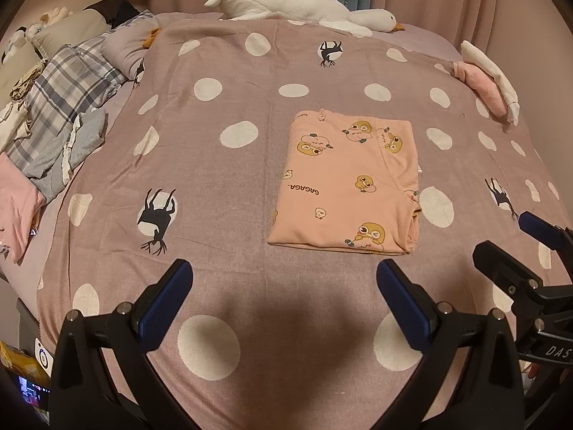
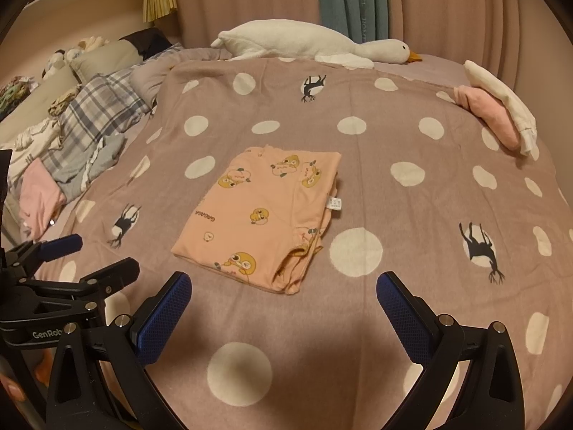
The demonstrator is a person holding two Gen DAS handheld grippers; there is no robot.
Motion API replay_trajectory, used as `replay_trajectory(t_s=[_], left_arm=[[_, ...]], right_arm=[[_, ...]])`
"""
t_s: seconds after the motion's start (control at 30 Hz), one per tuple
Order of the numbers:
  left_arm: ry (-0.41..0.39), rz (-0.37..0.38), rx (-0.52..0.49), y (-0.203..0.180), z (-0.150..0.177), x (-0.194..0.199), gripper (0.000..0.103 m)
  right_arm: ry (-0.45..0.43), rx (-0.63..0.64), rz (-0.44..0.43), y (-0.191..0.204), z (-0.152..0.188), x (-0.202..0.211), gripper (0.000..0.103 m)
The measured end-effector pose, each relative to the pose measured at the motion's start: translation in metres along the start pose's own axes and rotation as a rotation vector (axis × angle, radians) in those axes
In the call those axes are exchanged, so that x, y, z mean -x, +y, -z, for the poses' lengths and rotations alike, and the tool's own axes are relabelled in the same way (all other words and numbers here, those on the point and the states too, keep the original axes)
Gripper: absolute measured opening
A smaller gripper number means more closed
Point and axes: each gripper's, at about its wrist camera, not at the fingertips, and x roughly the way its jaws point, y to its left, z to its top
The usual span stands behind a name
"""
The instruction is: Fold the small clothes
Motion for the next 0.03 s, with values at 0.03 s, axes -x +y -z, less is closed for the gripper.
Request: replay_trajectory(t_s=[0.03], left_arm=[[0.0, -0.001, 0.0, 0.0002, -0.0001, 0.0, 0.103]], right_arm=[[0.0, 0.0, 0.0, -0.0001, -0.0001, 0.0, 0.102]])
